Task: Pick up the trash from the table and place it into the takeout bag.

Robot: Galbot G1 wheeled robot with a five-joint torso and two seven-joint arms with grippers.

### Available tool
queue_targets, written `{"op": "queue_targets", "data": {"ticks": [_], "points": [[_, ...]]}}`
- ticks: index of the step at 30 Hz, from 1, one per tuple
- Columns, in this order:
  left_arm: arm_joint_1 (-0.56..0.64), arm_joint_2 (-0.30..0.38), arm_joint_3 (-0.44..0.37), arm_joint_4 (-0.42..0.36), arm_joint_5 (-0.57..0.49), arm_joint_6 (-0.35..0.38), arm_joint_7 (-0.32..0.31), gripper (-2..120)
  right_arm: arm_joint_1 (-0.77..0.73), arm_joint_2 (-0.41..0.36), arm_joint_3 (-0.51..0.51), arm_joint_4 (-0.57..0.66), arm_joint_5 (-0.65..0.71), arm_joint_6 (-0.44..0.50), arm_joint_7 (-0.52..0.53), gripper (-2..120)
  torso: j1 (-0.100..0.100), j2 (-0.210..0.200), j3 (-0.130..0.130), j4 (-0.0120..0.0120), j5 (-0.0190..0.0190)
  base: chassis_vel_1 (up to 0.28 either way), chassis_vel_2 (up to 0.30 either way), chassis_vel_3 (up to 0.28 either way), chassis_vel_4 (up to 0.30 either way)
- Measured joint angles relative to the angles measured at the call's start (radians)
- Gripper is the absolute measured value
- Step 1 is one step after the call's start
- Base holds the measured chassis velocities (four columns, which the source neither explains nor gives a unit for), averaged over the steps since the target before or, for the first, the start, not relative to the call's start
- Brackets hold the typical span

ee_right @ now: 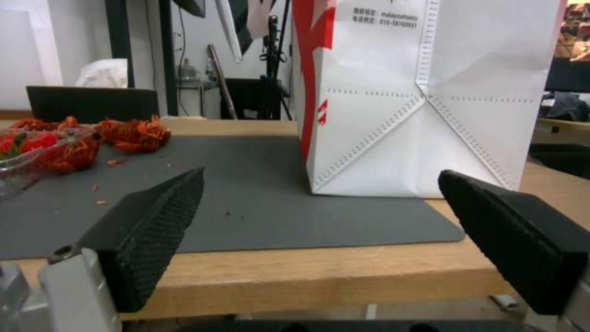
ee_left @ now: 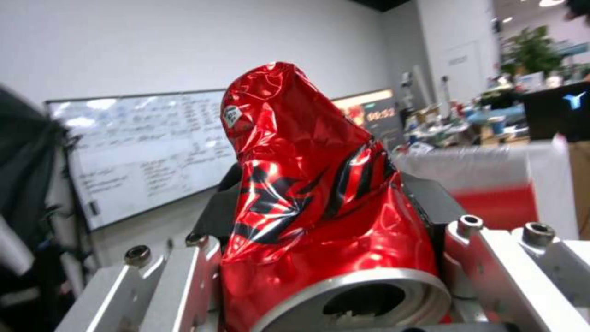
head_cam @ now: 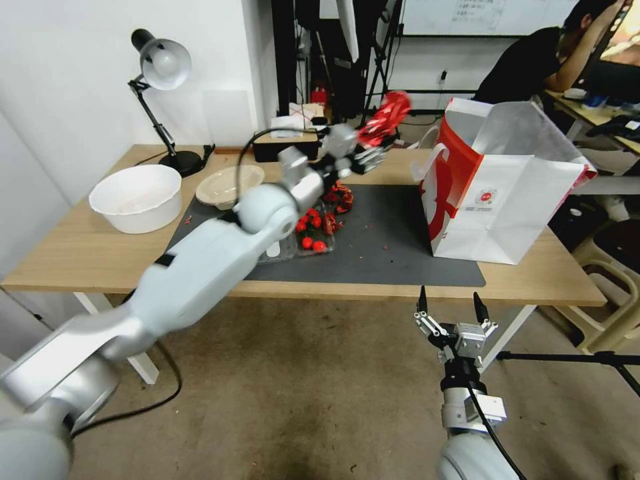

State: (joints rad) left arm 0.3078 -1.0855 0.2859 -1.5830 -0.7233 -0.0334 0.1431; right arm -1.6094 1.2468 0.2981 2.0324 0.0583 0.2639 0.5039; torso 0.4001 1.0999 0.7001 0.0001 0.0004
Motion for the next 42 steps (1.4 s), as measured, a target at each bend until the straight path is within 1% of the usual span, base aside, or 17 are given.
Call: {"op": "queue_targets", "data": {"ticks": [1, 4, 5, 8, 9, 11, 12, 15, 16, 20, 25, 27, 34, 35, 37, 39, 42], "points": [[0.0, 0.0, 0.0, 0.0, 0.0, 0.0, 0.0, 46, 0.0, 0.0, 0.0, 0.0, 0.0, 0.0, 0.0, 96, 0.0, 0.0, 0.0, 0.0, 0.0, 0.0, 0.0, 0.0, 0.0], [-0.177, -0.119, 0.133, 0.125, -0.049, -0.001, 0.0, 46, 0.007, -0.004, 0.002, -0.01, 0.0, 0.0, 0.001, 96, 0.0, 0.0, 0.0, -0.0003, -0.0002, 0.0, 0.0, 0.0, 0.0], [-0.177, -0.119, 0.133, 0.125, -0.049, -0.001, 0.0, 46, 0.007, -0.004, 0.002, -0.01, 0.0, 0.0, 0.001, 96, 0.0, 0.0, 0.0, -0.0003, -0.0002, 0.0, 0.0, 0.0, 0.0], [-0.295, -0.234, 0.215, 0.228, -0.11, -0.009, 0.006, 46, 0.017, 0.001, 0.001, -0.017, 0.0, 0.0, 0.001, 96, 0.0, 0.0, 0.0, -0.0001, 0.0, 0.0, 0.0, 0.0, 0.0], [-0.295, -0.234, 0.215, 0.228, -0.11, -0.009, 0.006, 46, 0.017, 0.001, 0.001, -0.017, 0.0, 0.0, 0.001, 96, 0.0, 0.0, 0.0, -0.0001, 0.0, 0.0, 0.0, 0.0, 0.0], [-0.346, -0.303, 0.25, 0.298, -0.129, -0.009, 0.014, 46, 0.022, 0.006, 0.001, -0.024, 0.0, 0.0, 0.001, 96, 0.0, 0.0, 0.0, -0.0001, -0.0002, 0.0, 0.0, 0.0, 0.0], [-0.346, -0.303, 0.25, 0.298, -0.129, -0.009, 0.014, 46, 0.022, 0.006, 0.001, -0.024, 0.0, 0.0, 0.001, 96, 0.0, 0.0, 0.0, -0.0001, -0.0002, 0.0, 0.0, 0.0, 0.0], [-0.398, -0.386, 0.291, 0.387, -0.149, -0.01, 0.025, 46, 0.031, 0.009, 0.001, -0.031, 0.002, 0.003, 0.001, 96, 0.0, 0.0, 0.0, -0.0002, -0.0002, 0.0, 0.0, 0.0, 0.0], [-0.398, -0.386, 0.291, 0.387, -0.149, -0.01, 0.025, 46, 0.031, 0.009, 0.001, -0.031, 0.002, 0.003, 0.001, 96, 0.0, 0.0, 0.0, -0.0002, -0.0002, 0.0, 0.0, 0.0, 0.0], [-0.426, -0.444, 0.314, 0.46, -0.153, -0.015, 0.038, 46, 0.032, 0.014, 0.002, -0.031, 0.003, 0.006, 0.002, 96, 0.0, 0.0, 0.0, -0.0003, -0.0002, 0.0, 0.0, 0.0, 0.0], [-0.43, -0.464, 0.319, 0.488, -0.152, -0.018, 0.04, 46, 0.032, 0.016, 0.002, -0.031, 0.003, 0.008, 0.002, 96, 0.0, 0.0, 0.0, -0.0002, -0.0002, 0.0, 0.0, 0.0, 0.0], [-0.43, -0.486, 0.323, 0.519, -0.15, -0.027, 0.042, 46, 0.03, 0.017, 0.003, -0.03, 0.003, 0.011, 0.002, 96, 0.0, 0.0, 0.0, -0.0001, -0.0003, 0.0, 0.0, 0.0, 0.0], [-0.431, -0.503, 0.331, 0.549, -0.147, -0.03, 0.042, 46, 0.028, 0.018, 0.005, -0.027, 0.003, 0.014, 0.002, 96, 0.0, 0.0, 0.0, -0.0001, -0.0003, 0.0, 0.0, 0.0, 0.0], [-0.431, -0.509, 0.332, 0.565, -0.143, -0.033, 0.041, 51, 0.028, 0.021, 0.004, -0.024, 0.003, 0.015, 0.002, 96, 0.0, 0.0, 0.0, -0.0001, -0.0004, 0.0, 0.0, 0.0, 0.0], [-0.431, -0.512, 0.332, 0.569, -0.143, -0.034, 0.04, 54, 0.028, 0.023, 0.004, -0.023, 0.003, 0.015, 0.002, 96, 0.0, 0.0, 0.0, -0.0001, -0.0003, 0.0, 0.0, 0.0, 0.0], [-0.43, -0.514, 0.328, 0.571, -0.143, -0.035, 0.037, 64, 0.026, 0.025, 0.004, -0.021, 0.003, 0.016, 0.002, 96, 0.0, 0.0, 0.0, -0.0001, -0.0004, 0.0, 0.0, 0.0, 0.0], [-0.43, -0.514, 0.327, 0.572, -0.142, -0.035, 0.035, 72, 0.024, 0.026, 0.005, -0.019, 0.003, 0.018, 0.002, 96, 0.0, 0.0, 0.0, -0.0001, -0.0003, 0.0, 0.0, 0.0, 0.0]]}}
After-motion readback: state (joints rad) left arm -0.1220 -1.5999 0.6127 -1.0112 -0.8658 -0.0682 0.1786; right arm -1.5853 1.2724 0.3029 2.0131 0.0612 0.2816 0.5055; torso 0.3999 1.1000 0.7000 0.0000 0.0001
